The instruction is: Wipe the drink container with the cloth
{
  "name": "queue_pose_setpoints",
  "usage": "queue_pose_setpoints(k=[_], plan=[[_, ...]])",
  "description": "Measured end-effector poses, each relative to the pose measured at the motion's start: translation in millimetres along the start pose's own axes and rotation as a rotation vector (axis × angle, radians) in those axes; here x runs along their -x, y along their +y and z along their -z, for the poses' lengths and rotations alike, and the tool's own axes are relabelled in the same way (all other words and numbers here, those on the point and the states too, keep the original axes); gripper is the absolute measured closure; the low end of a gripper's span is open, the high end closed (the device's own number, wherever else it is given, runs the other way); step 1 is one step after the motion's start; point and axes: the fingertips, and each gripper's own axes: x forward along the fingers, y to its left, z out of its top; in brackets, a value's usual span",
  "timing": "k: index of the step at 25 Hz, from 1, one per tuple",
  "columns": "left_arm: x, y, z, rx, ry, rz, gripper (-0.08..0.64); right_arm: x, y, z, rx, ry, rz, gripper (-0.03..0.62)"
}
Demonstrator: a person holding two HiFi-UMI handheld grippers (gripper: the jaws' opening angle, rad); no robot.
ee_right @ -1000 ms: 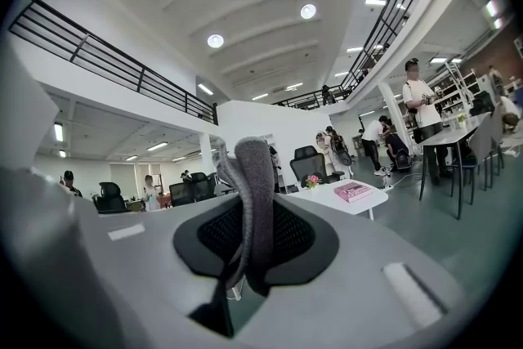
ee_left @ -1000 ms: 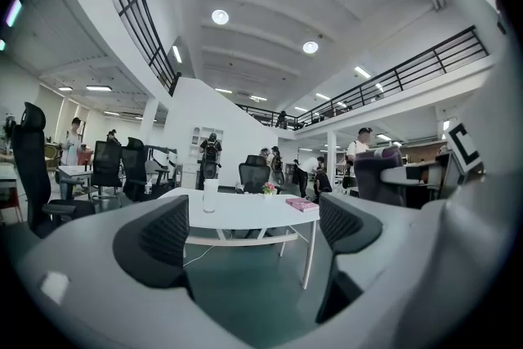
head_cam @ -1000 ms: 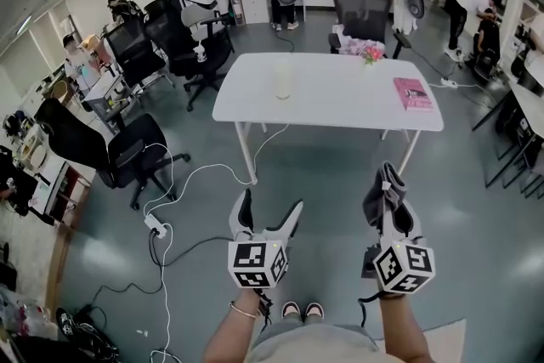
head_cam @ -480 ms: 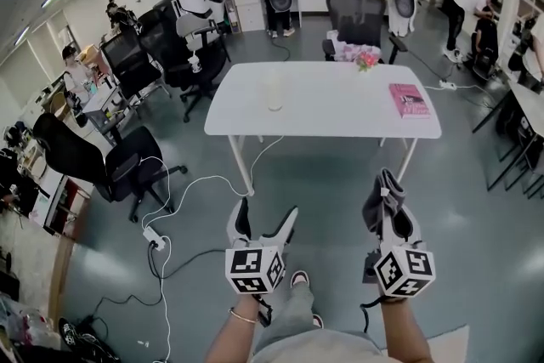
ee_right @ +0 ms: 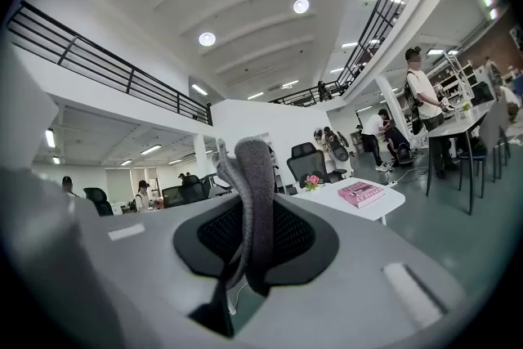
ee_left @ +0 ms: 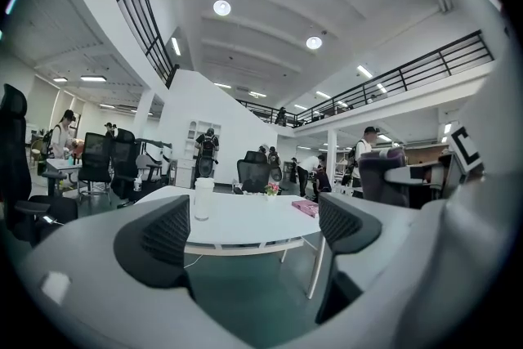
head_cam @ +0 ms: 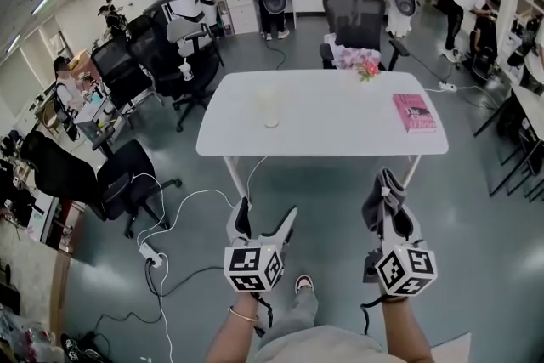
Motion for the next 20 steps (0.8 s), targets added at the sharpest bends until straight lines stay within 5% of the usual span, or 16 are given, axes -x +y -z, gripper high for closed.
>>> queue_pose_setpoints(k=[20], plan=[[-190, 120, -33, 0.051, -0.027, 0.0, 0.078, -199, 0, -34, 0.053, -0.015, 0.054, 0.52]])
